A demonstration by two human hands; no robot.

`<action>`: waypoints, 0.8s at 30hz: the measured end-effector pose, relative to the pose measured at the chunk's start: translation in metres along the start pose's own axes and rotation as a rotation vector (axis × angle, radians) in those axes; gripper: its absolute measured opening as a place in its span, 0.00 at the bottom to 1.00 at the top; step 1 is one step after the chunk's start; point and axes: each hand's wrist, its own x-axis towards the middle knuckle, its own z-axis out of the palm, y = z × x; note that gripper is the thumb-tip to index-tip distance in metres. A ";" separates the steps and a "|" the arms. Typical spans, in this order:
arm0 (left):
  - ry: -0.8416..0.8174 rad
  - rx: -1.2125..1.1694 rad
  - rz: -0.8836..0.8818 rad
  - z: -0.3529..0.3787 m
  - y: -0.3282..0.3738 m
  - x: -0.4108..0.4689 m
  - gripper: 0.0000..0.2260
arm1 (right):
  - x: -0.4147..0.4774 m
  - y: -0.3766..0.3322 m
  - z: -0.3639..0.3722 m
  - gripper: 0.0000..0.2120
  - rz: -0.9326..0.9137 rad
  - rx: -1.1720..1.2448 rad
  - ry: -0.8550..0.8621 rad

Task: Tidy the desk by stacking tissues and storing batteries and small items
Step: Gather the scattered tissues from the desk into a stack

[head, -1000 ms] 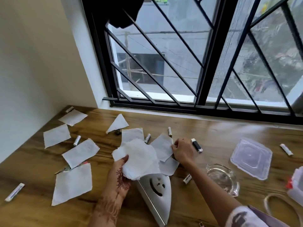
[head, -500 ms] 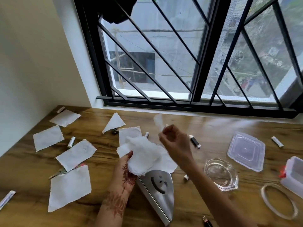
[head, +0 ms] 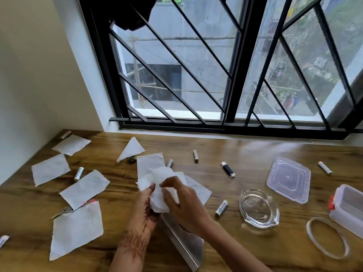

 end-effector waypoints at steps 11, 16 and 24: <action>0.079 -0.116 0.042 0.005 0.004 -0.001 0.08 | -0.005 0.092 -0.041 0.13 0.566 -0.475 0.128; 0.073 -0.129 0.033 0.002 0.004 0.003 0.07 | -0.005 0.086 -0.040 0.11 0.645 -0.512 0.032; 0.025 -0.110 0.091 0.002 0.009 -0.007 0.11 | 0.012 0.075 -0.055 0.09 0.796 0.253 0.259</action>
